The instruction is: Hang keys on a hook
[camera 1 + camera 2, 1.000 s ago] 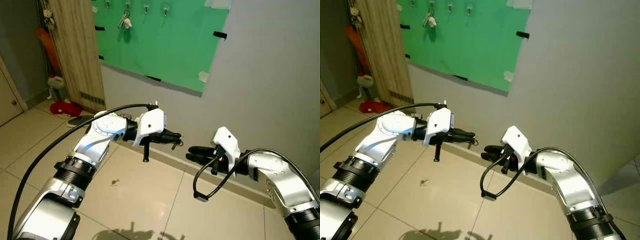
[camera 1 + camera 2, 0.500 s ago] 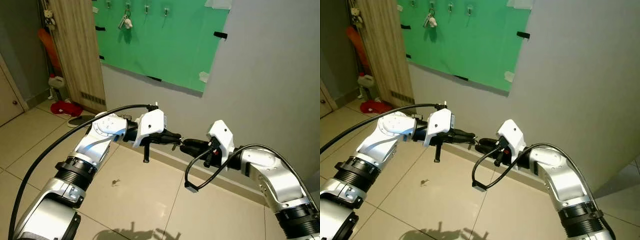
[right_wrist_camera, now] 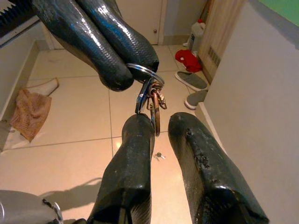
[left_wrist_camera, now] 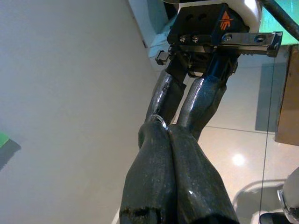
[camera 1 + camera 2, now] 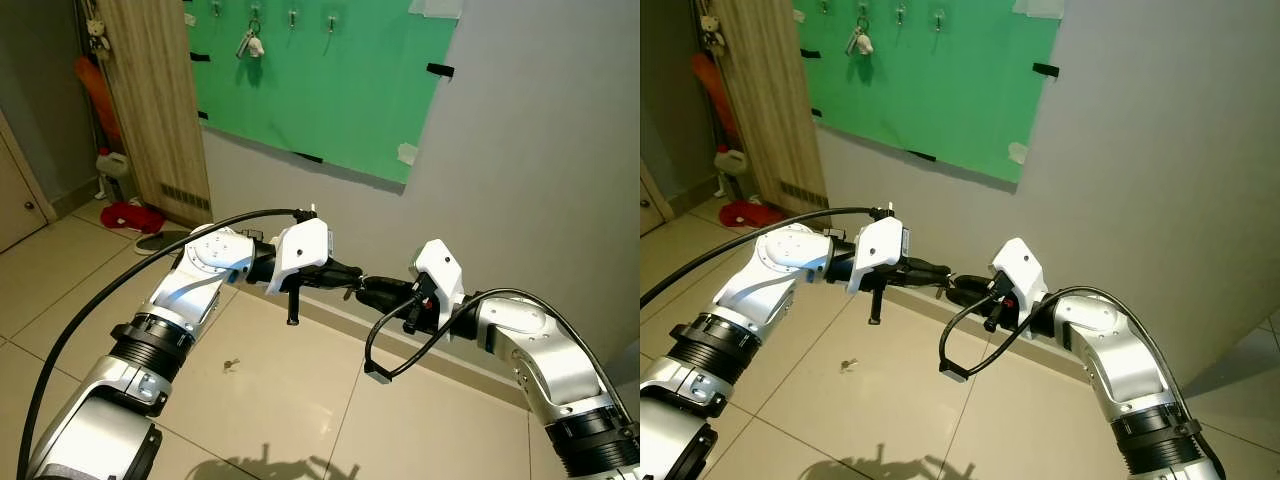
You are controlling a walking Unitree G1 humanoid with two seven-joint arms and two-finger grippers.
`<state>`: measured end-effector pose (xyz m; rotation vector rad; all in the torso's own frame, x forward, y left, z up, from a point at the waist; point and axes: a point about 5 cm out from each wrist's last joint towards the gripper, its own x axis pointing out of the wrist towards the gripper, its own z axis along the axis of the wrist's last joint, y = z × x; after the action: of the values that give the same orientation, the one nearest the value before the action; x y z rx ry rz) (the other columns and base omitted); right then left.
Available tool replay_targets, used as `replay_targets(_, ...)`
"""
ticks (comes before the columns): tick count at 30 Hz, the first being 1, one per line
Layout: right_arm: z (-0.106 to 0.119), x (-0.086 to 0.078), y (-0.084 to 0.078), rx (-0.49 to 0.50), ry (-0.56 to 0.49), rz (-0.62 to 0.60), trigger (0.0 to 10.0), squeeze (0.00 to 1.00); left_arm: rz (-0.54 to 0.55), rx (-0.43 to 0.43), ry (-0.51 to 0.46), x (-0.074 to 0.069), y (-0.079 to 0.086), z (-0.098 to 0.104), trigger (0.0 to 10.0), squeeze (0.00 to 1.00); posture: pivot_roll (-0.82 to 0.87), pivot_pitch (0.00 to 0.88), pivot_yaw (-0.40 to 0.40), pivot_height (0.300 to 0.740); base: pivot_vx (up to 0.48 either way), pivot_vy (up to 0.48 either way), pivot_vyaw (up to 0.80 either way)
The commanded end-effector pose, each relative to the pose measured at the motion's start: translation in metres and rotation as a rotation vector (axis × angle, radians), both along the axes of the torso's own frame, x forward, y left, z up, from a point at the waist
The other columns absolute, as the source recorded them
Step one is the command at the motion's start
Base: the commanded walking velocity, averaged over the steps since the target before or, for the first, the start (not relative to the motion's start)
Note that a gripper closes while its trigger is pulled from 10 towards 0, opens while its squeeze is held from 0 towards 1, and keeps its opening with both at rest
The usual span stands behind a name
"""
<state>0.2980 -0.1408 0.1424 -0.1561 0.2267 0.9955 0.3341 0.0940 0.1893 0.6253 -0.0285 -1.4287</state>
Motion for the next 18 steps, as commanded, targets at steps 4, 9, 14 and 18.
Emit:
replay_targets(4,0.0040,-0.0009,-0.0026,0.004,0.008,0.024,10.0,0.00,-0.013,0.011,-0.026,0.0012,-0.0029,0.0047,10.0,0.00,-0.08,0.000,-0.057,0.740,0.000,0.000,0.00)
replay_targets(9,0.0031,-0.0020,-0.0057,-0.010,0.004,0.017,10.0,0.00,-0.016,0.007,-0.024,0.0006,-0.0048,0.0037,10.0,0.00,-0.09,0.000,-0.058,0.740,0.000,0.000,0.00)
replay_targets(14,0.0045,0.0008,-0.0071,0.002,-0.003,-0.005,8.7,0.00,-0.018,0.005,-0.024,0.0009,-0.0058,0.0040,10.0,0.00,-0.09,0.000,-0.059,0.740,0.000,0.000,0.00)
replay_targets(18,0.0053,0.0028,-0.0079,0.002,-0.004,-0.015,10.0,0.00,-0.019,0.002,-0.026,0.0011,-0.0069,0.0045,10.0,0.00,-0.09,0.000,-0.061,0.740,0.000,0.000,0.00)
